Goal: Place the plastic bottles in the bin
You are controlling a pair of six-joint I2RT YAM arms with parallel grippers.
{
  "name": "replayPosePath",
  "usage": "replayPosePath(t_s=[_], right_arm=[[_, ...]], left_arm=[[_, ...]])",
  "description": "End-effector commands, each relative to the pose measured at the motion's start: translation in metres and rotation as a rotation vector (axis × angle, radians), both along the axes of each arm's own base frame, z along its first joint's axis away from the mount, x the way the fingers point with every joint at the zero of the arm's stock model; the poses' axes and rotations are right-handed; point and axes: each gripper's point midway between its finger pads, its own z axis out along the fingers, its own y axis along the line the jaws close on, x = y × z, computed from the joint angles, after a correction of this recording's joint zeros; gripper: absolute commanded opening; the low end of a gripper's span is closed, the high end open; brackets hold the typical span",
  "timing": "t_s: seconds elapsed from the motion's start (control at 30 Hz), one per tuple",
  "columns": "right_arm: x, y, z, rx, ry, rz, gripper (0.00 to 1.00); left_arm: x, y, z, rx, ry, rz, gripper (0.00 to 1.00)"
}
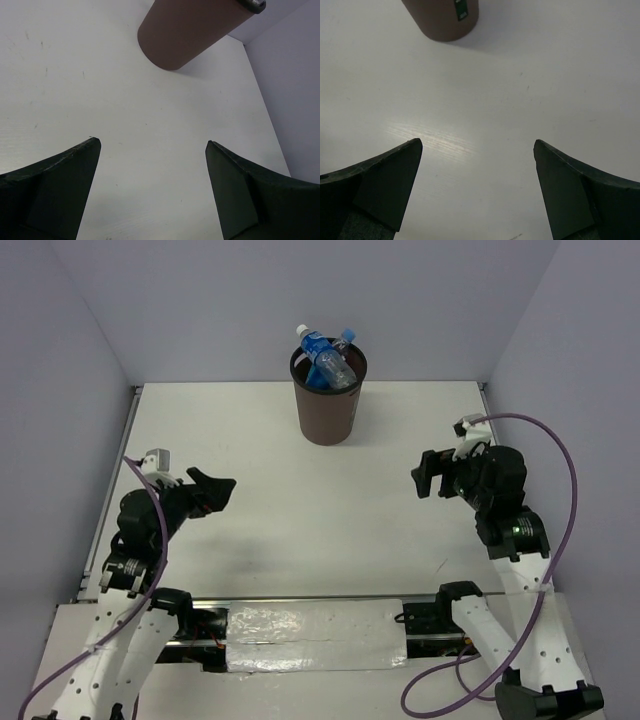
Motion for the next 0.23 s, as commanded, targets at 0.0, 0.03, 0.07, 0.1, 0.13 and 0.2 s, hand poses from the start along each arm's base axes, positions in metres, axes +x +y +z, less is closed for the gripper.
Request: replayPosePath(t_s=[0.0, 0.03, 0.07, 0.1, 0.13, 0.2], right_arm=[[-0.001, -0.019, 0.0, -0.004, -0.046, -0.113, 1.0], [-0.003, -0.02, -0.002, -0.011, -0.051, -0.117, 1.0], [-0.004, -0.021, -0.006, -0.017, -0.051, -0.119, 0.99], [-0.006, -0.025, -0.005, -0.021, -0.067, -0.137, 1.0], [-0.006, -0.026, -0.01, -0.029, -0.06, -0.142, 1.0], [-0.006, -0.029, -0.011, -0.031, -0.073, -0.161, 1.0]], left_arm=[[-0.004, -0.002, 0.024, -0.005, -0.062, -0.023, 0.99], [-0.005, -0.003, 0.024, -0.01, -0.062, -0.025, 0.99], [-0.006, -0.003, 0.025, -0.011, -0.067, -0.025, 1.0], [-0.007, -0.003, 0.024, -0.018, -0.066, -0.022, 0.99], [-0.007, -0.003, 0.025, -0.021, -0.068, -0.022, 0.99], [-0.007, -0.003, 0.023, -0.031, -0.064, -0.017, 0.99]])
